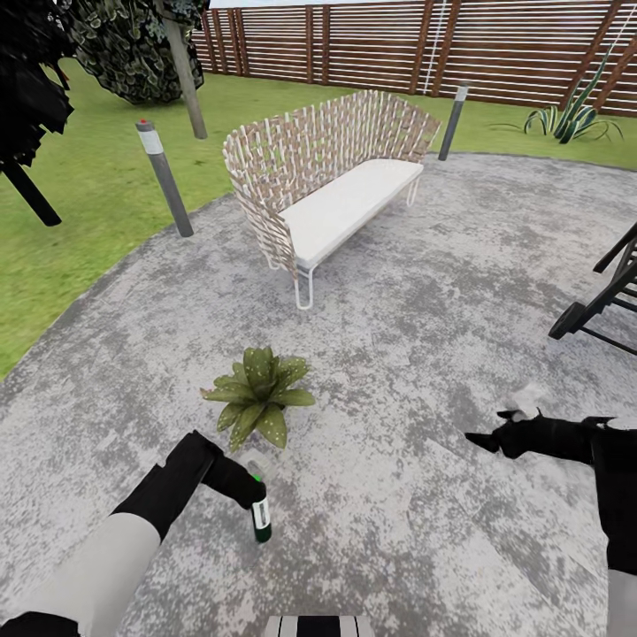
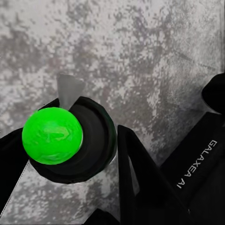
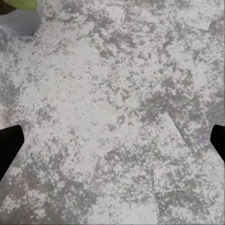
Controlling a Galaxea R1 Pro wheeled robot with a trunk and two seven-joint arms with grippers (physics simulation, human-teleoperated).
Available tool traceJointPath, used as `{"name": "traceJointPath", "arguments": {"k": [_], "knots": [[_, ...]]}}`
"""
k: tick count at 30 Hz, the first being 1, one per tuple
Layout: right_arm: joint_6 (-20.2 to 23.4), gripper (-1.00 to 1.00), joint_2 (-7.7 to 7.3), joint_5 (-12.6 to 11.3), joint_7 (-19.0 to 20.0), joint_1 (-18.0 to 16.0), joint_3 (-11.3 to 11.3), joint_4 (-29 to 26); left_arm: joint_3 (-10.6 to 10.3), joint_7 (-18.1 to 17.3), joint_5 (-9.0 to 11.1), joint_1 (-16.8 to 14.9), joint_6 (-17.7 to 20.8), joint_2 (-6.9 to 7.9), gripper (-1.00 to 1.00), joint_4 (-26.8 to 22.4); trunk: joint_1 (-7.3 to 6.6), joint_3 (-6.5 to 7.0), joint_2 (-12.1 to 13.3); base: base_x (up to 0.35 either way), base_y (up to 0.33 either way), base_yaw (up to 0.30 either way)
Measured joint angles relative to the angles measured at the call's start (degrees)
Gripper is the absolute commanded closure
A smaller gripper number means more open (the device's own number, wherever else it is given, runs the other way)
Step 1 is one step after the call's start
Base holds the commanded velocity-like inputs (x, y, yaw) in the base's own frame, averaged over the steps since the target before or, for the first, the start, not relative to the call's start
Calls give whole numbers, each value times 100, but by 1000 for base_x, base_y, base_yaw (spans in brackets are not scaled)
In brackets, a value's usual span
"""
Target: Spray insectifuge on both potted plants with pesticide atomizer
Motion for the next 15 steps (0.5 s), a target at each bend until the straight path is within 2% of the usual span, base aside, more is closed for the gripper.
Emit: {"name": "traceJointPath", "arguments": {"k": [4,9,11,12,15], "knots": [[7,-100,-75,12,180,-385,657,-5,24,-13,-1,50,-221,-39,100,-8,1,0,0,-87,-7,0],[31,-100,-86,-9,226,-580,1476,-9,23,-21,-8,111,-282,-129,100,-13,3,-1,0,-284,-53,0],[62,-100,-89,-17,230,-689,1988,-9,27,-24,-13,120,-298,-139,100,-16,3,-1,0,-318,-29,0],[66,-100,-90,-17,231,-712,2128,-9,28,-25,-13,125,-305,-139,100,-17,3,-1,0,-322,-17,0],[96,-100,-79,-22,245,-924,3048,-8,30,-23,-19,148,-506,-141,100,-18,3,-1,0,-316,-8,0]]}}
